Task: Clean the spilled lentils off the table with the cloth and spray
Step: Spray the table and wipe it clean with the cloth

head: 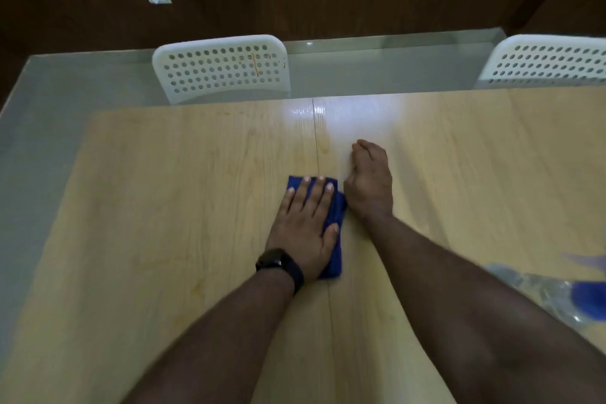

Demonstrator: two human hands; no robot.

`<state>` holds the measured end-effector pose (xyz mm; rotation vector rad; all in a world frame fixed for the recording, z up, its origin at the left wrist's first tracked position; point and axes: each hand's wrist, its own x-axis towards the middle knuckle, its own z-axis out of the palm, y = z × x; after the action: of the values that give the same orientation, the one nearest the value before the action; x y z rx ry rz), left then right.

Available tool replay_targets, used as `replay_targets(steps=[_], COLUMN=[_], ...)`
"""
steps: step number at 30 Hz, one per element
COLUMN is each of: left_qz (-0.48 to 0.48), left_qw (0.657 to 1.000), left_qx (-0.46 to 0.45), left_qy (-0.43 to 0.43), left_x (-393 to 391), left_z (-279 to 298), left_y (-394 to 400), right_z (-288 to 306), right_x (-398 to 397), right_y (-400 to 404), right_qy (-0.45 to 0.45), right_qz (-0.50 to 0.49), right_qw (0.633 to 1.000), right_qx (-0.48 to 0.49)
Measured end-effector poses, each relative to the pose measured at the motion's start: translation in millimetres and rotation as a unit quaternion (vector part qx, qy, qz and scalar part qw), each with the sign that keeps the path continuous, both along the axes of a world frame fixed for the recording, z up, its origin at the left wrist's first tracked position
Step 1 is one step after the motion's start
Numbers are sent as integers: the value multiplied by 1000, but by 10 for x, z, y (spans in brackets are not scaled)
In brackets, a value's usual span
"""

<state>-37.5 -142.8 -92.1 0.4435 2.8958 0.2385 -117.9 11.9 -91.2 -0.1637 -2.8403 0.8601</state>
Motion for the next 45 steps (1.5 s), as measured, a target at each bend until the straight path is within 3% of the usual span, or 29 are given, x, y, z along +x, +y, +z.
replay_targets(steps=[5,10,15,23,33,40,45], left_qz=[-9,-22,-9,-3,93,109,116], left_qw=[1000,999,999,1000,995,994,993], left_qx=[-11,-25,-20,-3,-31,12,1], left_qy=[-16,12,25,-25,21,18,25], left_x=[497,80,-49,1794,1150,2410,2315], left_z=[14,24,-33,48,-78,-75,-122], left_y=[-75,-76,33,217,355,520,443], right_z=[43,20,-31,23,-87,-21,10], right_x=[1026,1746,1765,1773,1735,1780,1793], right_y=[131,317,283,281,315,271,242], right_qy=[-24,-38,-34,-39,-13,-12,-14], right_qz=[35,66,53,55,59,79,86], right_qw=[998,996,998,998,998,996,994], right_qx=[-45,-35,-15,-16,-10,39,59])
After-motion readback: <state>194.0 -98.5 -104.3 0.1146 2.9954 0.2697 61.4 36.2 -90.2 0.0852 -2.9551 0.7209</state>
